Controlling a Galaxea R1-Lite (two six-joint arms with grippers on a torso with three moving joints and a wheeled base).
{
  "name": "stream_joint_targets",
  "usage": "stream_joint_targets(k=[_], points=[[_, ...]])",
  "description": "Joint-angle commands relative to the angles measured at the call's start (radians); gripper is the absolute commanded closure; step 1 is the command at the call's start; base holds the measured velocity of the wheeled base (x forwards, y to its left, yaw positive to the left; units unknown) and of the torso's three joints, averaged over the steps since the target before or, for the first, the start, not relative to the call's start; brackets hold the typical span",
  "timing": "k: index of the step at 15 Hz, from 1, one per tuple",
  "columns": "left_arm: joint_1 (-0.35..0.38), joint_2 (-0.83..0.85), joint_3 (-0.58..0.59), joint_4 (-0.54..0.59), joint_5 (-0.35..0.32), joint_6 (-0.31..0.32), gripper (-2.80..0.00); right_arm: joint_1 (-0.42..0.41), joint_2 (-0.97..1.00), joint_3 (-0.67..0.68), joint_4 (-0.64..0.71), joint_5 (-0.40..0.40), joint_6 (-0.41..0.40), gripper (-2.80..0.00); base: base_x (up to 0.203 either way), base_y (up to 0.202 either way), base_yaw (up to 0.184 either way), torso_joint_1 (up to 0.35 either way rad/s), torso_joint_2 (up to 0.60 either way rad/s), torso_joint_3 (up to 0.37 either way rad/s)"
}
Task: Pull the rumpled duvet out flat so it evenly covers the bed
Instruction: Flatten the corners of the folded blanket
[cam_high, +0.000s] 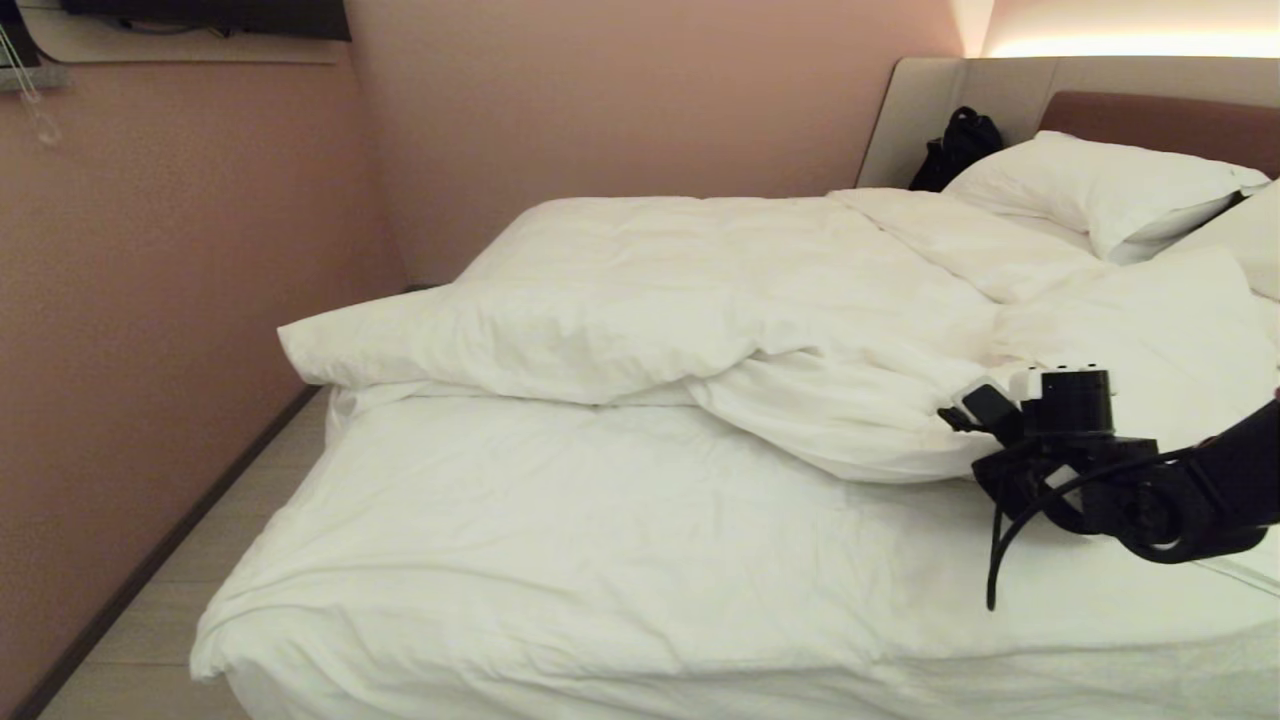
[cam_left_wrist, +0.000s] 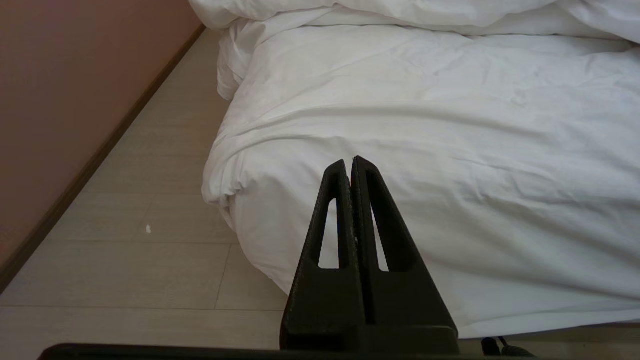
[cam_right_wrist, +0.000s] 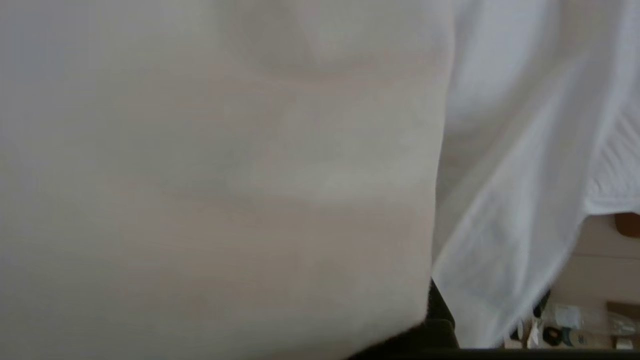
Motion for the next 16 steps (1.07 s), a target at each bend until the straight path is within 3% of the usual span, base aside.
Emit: stream_joint_targets(k=[1, 4, 10, 16], points=[[0.000, 0.001, 0.000, 0.000, 0.000, -0.001, 0.00, -0.027, -0.105, 0.065, -0.001, -0.004, -0.006, 0.00, 0.000, 0.000, 0.000, 0.000, 0.00, 0.000], [0.000, 0.001, 0.000, 0.000, 0.000, -0.001, 0.00, -0.080, -0.226, 0.125, 0.008, -0.004, -0.014, 0.00, 0.000, 0.000, 0.000, 0.000, 0.00, 0.000], [0.000, 0.001, 0.000, 0.000, 0.000, -0.001, 0.00, -0.312, -0.315, 0.155, 0.067, 0.024, -0.013, 0.00, 0.000, 0.000, 0.000, 0.000, 0.00, 0.000], [0.000, 0.001, 0.000, 0.000, 0.000, -0.001, 0.00, -0.372, -0.309, 0.169, 0.066, 0.036, -0.011, 0.00, 0.000, 0.000, 0.000, 0.000, 0.00, 0.000]])
